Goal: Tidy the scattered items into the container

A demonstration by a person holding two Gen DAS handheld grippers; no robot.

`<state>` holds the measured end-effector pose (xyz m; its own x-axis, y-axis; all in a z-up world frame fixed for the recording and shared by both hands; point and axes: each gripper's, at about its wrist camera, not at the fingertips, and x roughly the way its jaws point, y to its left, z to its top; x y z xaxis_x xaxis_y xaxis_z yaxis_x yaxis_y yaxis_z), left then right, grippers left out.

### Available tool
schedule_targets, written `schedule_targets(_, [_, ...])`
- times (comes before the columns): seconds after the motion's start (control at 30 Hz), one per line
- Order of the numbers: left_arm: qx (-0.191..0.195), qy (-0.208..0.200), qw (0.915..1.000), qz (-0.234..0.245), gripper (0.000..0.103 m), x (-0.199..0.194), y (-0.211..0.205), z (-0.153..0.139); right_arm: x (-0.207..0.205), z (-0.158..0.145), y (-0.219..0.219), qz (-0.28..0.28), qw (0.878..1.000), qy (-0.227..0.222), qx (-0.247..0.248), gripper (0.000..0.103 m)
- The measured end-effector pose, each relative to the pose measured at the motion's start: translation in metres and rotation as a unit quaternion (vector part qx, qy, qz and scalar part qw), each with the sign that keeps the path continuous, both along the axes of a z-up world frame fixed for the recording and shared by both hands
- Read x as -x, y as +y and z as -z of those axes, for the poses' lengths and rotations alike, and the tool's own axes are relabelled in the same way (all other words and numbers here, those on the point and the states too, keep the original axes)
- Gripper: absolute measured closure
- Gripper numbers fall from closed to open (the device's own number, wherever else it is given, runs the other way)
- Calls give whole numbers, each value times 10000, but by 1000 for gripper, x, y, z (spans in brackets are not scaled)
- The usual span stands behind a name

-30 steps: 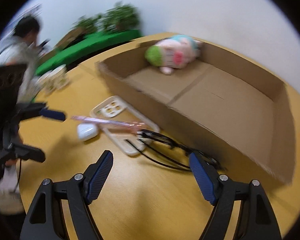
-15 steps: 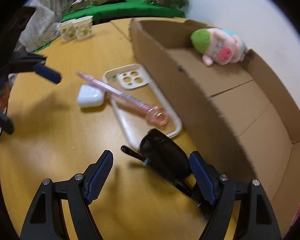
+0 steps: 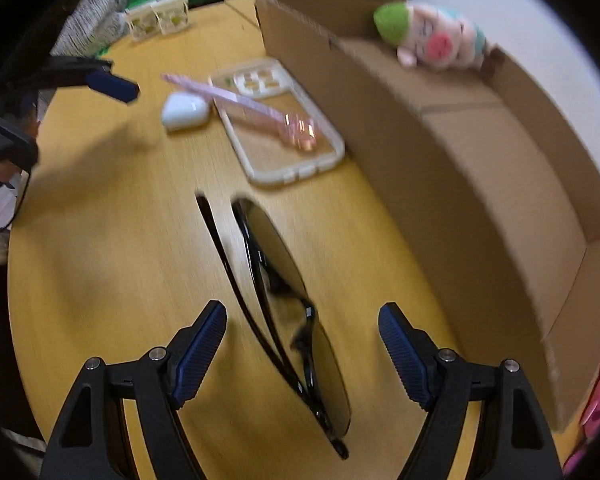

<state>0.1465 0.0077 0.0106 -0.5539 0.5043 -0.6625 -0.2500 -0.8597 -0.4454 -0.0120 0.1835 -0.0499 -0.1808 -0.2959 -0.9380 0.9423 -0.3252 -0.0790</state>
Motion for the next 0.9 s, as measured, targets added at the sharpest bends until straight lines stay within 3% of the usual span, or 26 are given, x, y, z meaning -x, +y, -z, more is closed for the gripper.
schedule_targets(0.03, [7, -18, 10000, 12, 0, 1, 3, 0, -5, 7, 2, 70, 9999, -3, -145, 25])
schedule_targets(0.17, [-3, -86, 9999, 68, 0, 2, 10, 2, -24, 3, 5, 165, 9998, -124, 70, 30])
schedule_targets(0.43, [38, -105, 9985, 528, 0, 21, 43, -5, -37, -1, 26, 686, 9971, -341, 17, 72])
schedule_targets(0.57, [-118, -448, 9972, 587, 1, 34, 56, 0, -57, -2, 31, 1114, 9932, -334, 51, 74])
schedule_targets(0.67, [-526, -965, 9928, 475, 2, 48, 64, 10, -70, -4, 35, 1821, 9822, -388, 252, 74])
schedule_targets(0.77, [-1021, -1555, 9818, 380, 6, 63, 75, 23, -85, -4, 37, 2400, 9696, -209, 420, 74])
schedule_targets(0.83, [-1313, -1777, 9746, 367, 6, 69, 81, 30, -88, -4, 45, 2966, 9519, -226, 742, 75])
schedule_targets(0.9, [-1276, -1925, 9727, 231, 8, 75, 85, 35, -94, -3, 53, 3292, 9410, 51, 780, 75])
